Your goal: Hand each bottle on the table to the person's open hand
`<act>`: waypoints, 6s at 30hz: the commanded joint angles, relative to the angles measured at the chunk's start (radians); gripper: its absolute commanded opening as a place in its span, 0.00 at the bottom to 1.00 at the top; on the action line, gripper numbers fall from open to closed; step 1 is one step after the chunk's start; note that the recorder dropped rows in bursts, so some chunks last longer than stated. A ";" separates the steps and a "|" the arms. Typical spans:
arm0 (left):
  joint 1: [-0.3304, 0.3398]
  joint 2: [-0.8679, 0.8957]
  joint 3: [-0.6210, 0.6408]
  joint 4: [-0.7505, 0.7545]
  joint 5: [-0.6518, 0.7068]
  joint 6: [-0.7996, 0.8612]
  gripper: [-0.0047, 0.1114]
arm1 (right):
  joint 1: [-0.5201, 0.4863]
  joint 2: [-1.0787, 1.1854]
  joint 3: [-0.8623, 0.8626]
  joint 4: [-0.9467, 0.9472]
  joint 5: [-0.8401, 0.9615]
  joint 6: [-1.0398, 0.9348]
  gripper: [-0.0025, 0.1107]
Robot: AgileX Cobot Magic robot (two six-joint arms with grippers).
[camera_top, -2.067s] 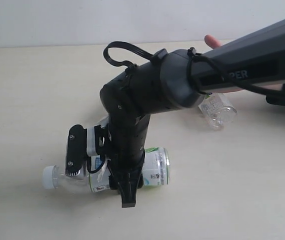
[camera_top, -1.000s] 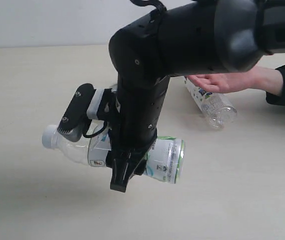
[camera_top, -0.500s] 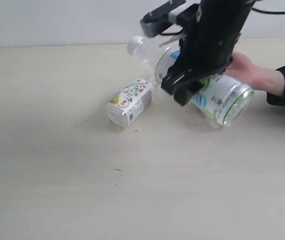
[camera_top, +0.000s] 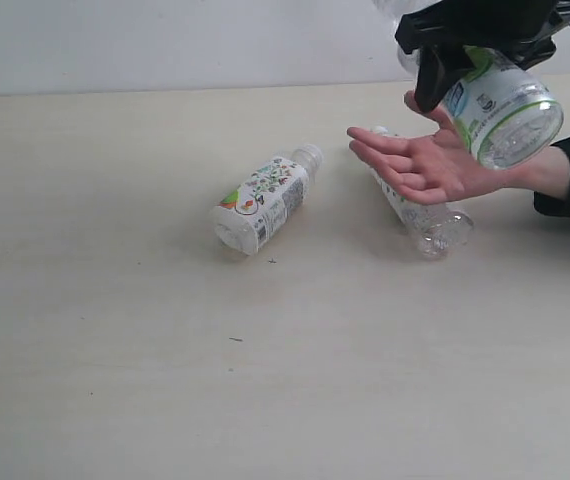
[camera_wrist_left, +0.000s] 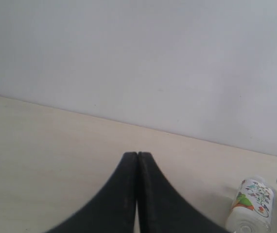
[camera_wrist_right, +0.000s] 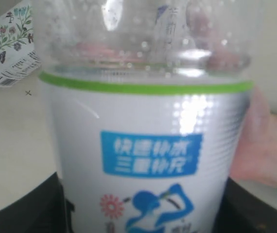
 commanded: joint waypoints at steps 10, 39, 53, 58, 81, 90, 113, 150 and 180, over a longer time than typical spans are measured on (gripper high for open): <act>-0.005 -0.006 0.003 -0.008 -0.005 0.003 0.06 | -0.009 0.042 0.089 0.015 -0.061 -0.021 0.02; -0.005 -0.006 0.003 -0.008 -0.005 0.003 0.06 | -0.009 0.068 0.223 -0.004 -0.254 -0.022 0.75; -0.005 -0.006 0.003 -0.008 -0.005 0.003 0.06 | -0.009 -0.055 0.223 0.002 -0.318 -0.056 0.82; -0.005 -0.006 0.003 -0.008 -0.005 0.003 0.06 | -0.009 -0.139 0.223 0.002 -0.337 -0.056 0.82; -0.005 -0.006 0.003 -0.008 -0.005 0.003 0.06 | -0.009 -1.116 0.822 0.121 -0.595 -0.063 0.02; -0.005 -0.006 0.003 -0.008 -0.005 0.003 0.06 | -0.009 -1.715 1.071 0.124 -0.557 -0.073 0.02; -0.005 -0.006 0.003 -0.008 -0.005 0.003 0.06 | -0.009 -1.795 1.080 0.112 -0.513 -0.063 0.02; -0.005 -0.006 0.003 -0.008 -0.005 0.003 0.06 | -0.009 -1.795 1.080 0.110 -0.513 -0.063 0.02; -0.005 -0.006 0.003 -0.008 -0.005 0.003 0.06 | -0.009 -1.682 1.080 0.133 -0.615 -0.113 0.02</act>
